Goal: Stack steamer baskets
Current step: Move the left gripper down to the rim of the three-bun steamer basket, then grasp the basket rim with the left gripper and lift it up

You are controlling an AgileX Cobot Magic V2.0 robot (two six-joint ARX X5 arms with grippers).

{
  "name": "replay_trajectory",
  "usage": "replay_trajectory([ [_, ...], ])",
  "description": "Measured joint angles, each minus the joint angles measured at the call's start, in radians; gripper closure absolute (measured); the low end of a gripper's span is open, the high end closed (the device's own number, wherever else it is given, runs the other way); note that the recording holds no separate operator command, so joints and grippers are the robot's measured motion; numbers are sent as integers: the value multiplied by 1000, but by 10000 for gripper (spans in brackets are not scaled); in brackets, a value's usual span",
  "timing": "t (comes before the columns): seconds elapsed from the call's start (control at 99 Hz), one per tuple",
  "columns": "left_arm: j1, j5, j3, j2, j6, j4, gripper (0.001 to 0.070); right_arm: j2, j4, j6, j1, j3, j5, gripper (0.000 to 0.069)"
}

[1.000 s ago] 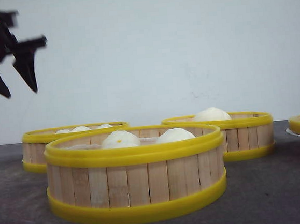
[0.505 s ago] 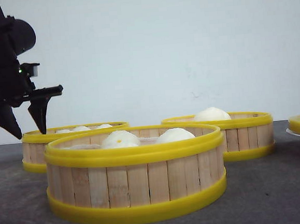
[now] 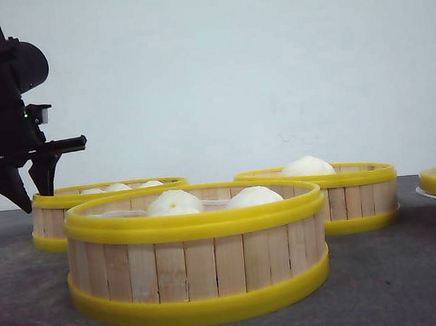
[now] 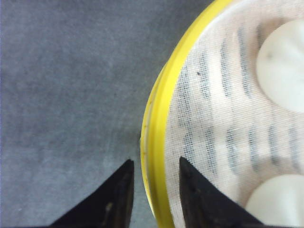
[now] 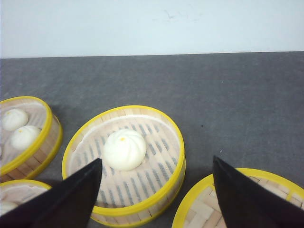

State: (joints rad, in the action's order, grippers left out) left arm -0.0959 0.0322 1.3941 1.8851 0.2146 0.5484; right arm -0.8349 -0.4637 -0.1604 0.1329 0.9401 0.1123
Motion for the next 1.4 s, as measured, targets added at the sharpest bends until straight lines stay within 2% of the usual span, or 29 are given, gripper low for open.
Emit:
replay_trajectory([
  [0.172, 0, -2, 3, 21, 8, 1, 563, -6, 4, 0, 11, 0, 0, 233],
  [0.293, -3, 2, 3, 21, 15, 1, 649, -8, 4, 0, 11, 0, 0, 233],
  [0.353, -2, 10, 4, 21, 16, 1, 669, -11, 4, 0, 11, 0, 0, 233],
  [0.626, 0, 16, 36, 20, 38, 21, 681, -13, 3, 1, 11, 0, 0, 233],
  [0.788, 0, -44, 86, -36, 34, 71, 681, -13, 0, 5, 11, 0, 0, 233],
  [0.979, 0, -123, 128, -232, 29, 109, 681, -13, -13, 8, 11, 0, 0, 233],
  [1.212, -8, -266, 136, -459, 5, 271, 681, -6, -30, 8, 11, 0, 1, 233],
  [1.404, -88, -272, 136, -545, -53, 414, 681, 49, -50, 8, 11, 0, 1, 233],
])
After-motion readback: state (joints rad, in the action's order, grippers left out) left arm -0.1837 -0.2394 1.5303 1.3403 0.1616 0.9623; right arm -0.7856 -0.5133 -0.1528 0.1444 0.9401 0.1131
